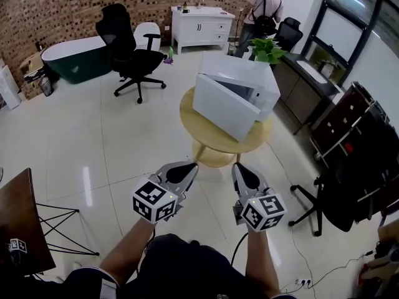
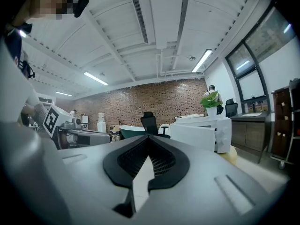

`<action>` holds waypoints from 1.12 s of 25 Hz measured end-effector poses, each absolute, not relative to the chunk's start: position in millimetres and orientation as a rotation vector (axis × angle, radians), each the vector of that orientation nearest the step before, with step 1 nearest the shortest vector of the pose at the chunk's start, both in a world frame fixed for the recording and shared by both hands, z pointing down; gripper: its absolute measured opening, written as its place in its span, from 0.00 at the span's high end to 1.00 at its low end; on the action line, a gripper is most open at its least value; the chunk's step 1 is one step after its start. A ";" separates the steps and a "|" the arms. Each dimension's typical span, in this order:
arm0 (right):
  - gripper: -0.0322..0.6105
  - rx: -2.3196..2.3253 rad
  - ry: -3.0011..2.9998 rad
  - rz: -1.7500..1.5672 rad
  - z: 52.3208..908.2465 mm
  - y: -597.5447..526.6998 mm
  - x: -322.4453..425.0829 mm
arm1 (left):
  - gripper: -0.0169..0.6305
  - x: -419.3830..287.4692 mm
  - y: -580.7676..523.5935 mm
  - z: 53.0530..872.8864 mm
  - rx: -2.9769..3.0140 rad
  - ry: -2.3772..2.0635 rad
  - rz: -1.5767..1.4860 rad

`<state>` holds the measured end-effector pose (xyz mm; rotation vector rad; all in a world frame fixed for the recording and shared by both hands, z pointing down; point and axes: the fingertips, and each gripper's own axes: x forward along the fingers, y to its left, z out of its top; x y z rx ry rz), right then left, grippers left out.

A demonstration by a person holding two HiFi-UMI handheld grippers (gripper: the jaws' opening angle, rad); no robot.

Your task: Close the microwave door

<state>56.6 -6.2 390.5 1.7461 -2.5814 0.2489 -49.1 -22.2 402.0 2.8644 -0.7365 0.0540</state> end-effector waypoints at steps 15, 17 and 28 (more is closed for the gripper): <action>0.95 1.875 -2.455 0.302 414.8 -67.8 145.9 | 0.96 42.8 -90.5 419.1 2.871 -0.634 0.113; 0.95 1.889 -2.434 0.317 419.8 -82.8 153.4 | 0.95 51.7 -105.7 423.1 2.871 -0.616 0.118; 0.95 2.049 -2.277 0.377 439.4 -160.7 190.9 | 0.95 88.0 -166.5 427.9 2.892 -0.514 0.138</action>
